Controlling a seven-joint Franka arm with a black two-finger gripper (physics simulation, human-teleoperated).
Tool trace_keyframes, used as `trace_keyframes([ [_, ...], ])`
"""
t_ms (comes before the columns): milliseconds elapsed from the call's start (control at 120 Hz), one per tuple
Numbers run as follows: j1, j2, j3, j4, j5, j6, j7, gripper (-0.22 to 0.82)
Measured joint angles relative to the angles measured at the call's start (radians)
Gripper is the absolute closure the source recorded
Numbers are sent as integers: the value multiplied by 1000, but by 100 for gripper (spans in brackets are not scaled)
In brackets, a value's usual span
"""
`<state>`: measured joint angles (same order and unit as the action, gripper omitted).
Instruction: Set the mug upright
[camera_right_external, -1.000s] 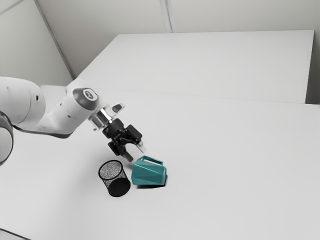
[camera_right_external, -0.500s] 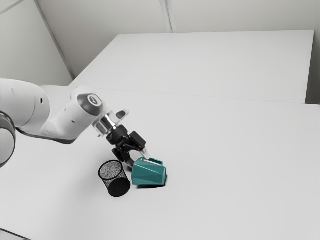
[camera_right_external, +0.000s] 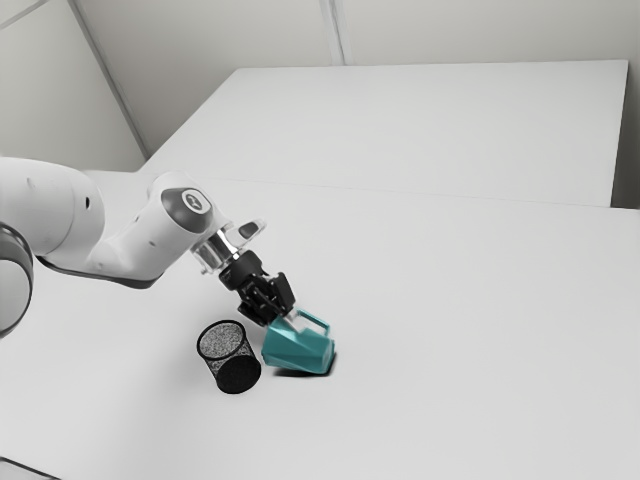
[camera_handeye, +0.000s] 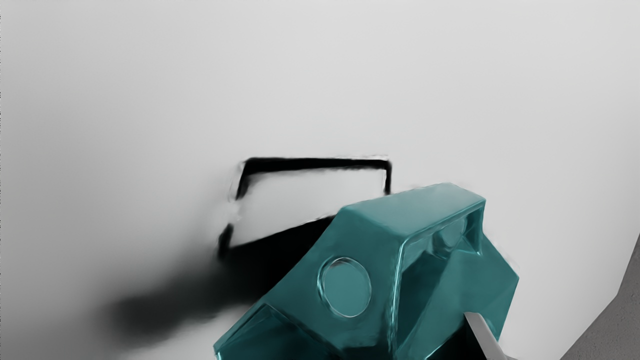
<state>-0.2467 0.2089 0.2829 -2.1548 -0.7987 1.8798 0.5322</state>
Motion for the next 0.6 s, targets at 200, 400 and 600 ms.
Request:
trace_keyframes([
  [200,-2,-12,-1,6,0,9,-4,72],
  [400,-16,-23,0,13,-23,9,-10,74],
  [600,-37,-51,1,11,-30,4,-50,77],
])
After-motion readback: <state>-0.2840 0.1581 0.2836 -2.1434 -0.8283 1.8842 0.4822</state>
